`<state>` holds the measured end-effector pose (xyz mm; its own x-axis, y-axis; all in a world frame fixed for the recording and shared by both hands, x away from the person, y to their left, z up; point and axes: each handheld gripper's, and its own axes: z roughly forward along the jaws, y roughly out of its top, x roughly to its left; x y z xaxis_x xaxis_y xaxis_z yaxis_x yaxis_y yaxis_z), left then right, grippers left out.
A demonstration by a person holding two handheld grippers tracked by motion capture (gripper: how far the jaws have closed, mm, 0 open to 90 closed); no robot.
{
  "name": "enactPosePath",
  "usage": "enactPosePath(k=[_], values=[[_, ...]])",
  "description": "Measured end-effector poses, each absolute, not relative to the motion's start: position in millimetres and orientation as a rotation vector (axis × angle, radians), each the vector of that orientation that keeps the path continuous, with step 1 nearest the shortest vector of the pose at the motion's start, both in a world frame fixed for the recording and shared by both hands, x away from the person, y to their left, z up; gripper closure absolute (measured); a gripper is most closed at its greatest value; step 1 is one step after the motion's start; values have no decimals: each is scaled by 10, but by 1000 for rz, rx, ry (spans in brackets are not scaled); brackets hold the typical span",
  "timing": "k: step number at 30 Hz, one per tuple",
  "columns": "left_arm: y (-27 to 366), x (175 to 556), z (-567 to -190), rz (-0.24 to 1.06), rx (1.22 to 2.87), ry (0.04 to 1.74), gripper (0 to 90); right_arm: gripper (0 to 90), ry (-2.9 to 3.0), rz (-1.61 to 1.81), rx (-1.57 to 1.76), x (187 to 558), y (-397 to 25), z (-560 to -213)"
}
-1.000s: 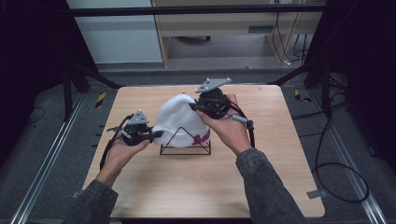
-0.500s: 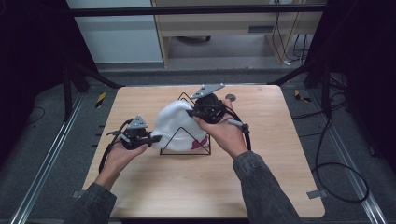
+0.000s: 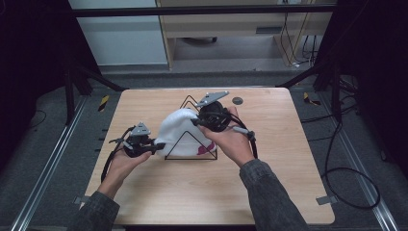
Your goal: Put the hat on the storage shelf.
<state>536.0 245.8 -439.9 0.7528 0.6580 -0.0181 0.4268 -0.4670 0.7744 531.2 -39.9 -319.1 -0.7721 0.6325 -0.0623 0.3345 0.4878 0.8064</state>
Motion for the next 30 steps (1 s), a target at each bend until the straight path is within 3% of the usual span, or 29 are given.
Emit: enactPosePath(k=[13, 23, 26, 30], values=[[2469, 5308, -4392, 362, 2132, 816, 688, 778, 2399, 1202, 811, 5234, -438, -3261], [2602, 5128, -4273, 422, 2079, 824, 661, 718, 2400, 1222, 824, 5140, -499, -3290], [2636, 5081, -4228, 467, 2069, 828, 600, 711, 2402, 1224, 818, 5101, -510, -3282], [2697, 5053, -4222, 514, 2081, 871, 452, 691, 2397, 1236, 813, 5067, -536, -3258]])
